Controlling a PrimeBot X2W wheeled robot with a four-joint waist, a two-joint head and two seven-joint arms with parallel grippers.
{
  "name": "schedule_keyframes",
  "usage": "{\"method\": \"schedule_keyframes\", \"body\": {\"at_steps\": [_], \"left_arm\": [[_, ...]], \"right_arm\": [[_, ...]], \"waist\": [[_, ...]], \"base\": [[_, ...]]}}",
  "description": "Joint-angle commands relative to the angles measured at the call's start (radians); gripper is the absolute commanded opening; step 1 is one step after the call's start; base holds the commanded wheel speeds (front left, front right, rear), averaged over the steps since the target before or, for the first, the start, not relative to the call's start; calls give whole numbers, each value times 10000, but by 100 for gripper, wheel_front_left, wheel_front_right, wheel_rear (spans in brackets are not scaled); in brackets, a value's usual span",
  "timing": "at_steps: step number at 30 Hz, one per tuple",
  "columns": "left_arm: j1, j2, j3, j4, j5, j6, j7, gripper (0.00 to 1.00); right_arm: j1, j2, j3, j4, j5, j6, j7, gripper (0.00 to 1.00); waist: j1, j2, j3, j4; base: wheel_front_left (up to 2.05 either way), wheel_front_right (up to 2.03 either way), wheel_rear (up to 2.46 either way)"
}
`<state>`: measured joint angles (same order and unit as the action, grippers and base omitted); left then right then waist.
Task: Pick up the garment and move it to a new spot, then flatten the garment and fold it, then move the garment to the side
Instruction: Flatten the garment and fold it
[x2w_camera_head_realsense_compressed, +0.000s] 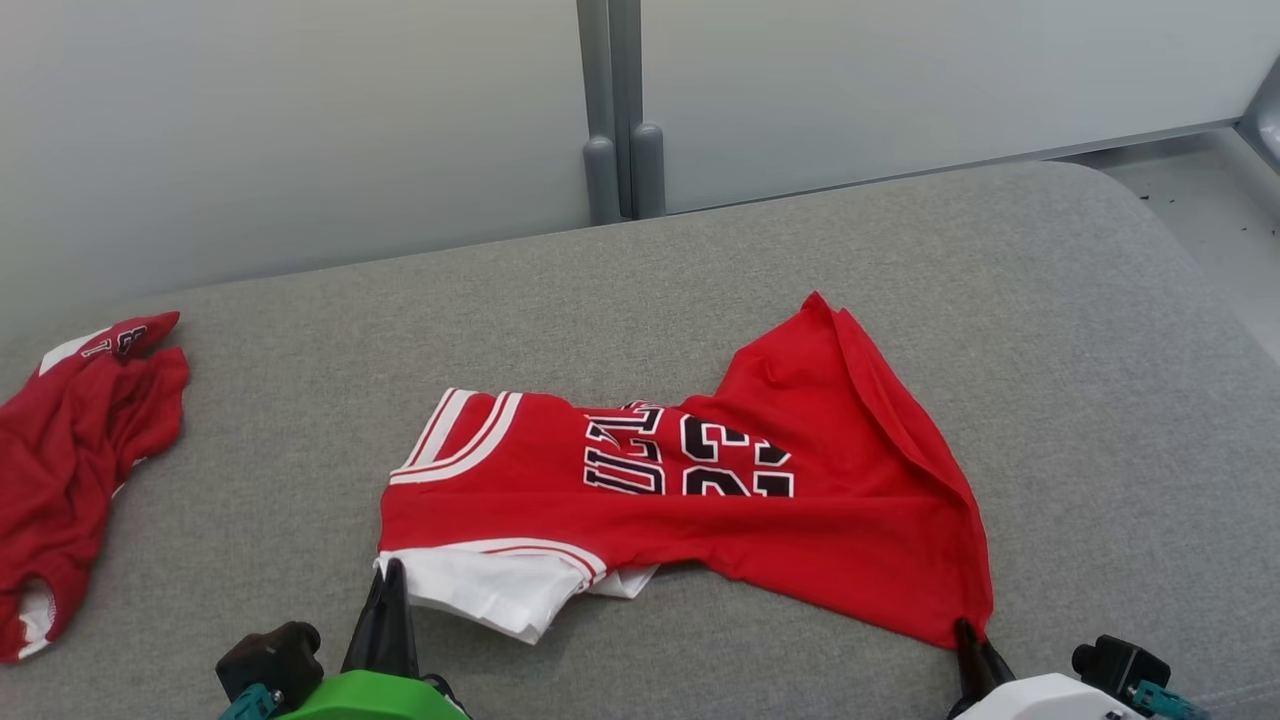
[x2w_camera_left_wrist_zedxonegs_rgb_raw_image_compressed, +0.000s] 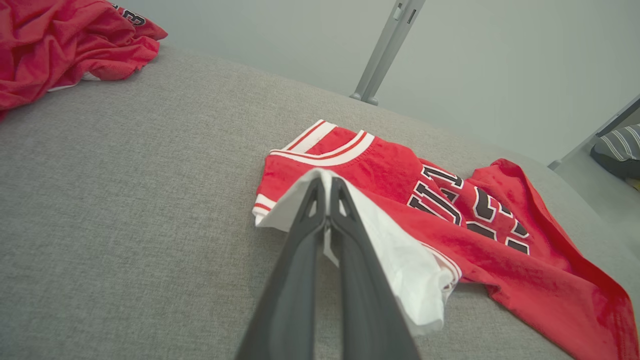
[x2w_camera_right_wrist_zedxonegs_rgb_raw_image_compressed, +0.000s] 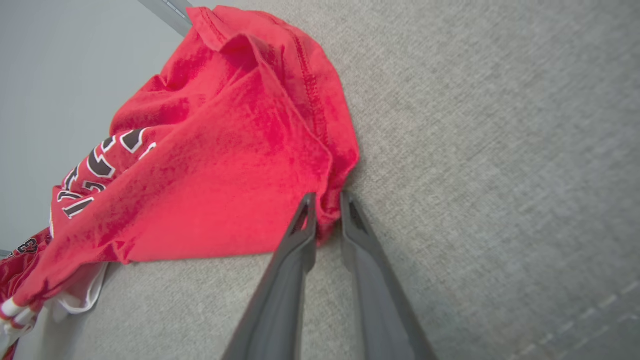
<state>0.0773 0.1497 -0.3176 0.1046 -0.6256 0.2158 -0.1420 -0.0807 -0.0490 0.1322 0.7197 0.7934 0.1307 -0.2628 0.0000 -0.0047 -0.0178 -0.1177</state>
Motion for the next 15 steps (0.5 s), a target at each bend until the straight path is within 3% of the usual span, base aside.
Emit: {"method": "schedule_keyframes", "body": {"at_steps": [1,3,10,15], "left_arm": [[138,111,63,-2,-25,58,7,0],[130,118,64,3,-33,63,11,0],[73,87,131,-63,-113,47,-157,0],[-246,-136,332,-398,-492,-234,-460,0]], "right_arm": [[-171,-29,19,131,53,0,-29,14],[-265,-31,-2,172,95,0,-29,0],[-245,-29,-51,-373,162,0,-31,0],[-74,-39,-26,-1868,466,0,52,0]], "waist": [[0,47,10,-35],[0,47,16,-50],[0,47,21,-90],[0,47,-36,-182]], "base": [[0,0,0],[0,0,0],[0,0,0],[0,0,0]]}}
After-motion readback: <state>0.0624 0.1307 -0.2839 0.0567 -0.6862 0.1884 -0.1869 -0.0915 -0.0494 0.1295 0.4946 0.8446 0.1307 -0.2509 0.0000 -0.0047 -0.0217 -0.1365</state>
